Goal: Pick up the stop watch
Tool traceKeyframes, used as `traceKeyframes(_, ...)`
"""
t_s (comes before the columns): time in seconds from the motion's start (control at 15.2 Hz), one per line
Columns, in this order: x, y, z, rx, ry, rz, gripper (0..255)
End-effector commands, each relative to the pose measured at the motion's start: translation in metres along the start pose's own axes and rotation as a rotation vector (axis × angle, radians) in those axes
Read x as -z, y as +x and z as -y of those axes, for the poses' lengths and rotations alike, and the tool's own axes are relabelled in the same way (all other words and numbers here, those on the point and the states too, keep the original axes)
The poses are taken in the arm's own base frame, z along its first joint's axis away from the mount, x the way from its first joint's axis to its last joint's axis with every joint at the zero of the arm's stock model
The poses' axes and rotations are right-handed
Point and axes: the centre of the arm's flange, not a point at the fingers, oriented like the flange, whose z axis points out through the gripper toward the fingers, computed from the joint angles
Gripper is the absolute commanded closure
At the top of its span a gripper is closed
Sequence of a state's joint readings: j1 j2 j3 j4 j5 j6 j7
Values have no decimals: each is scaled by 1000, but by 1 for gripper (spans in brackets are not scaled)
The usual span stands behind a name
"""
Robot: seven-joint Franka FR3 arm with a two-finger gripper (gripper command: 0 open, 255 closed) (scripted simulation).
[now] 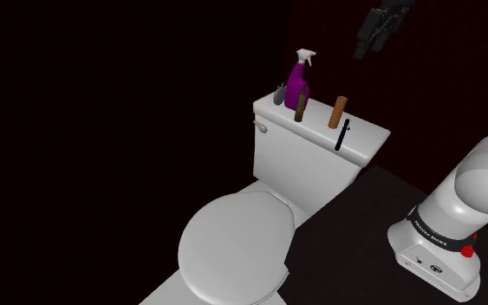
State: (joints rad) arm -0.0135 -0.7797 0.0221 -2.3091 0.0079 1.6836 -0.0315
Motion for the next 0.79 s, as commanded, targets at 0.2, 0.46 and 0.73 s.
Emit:
traceKeyframes(0.2, -20, 38, 7, -106, -6, 29, 0)
traceKeyframes(0.46, -49, 88, 9, -247, -13, 67, 0)
traceKeyframes(0.73, -80, 137, 5, -389, -20, 106, 0)
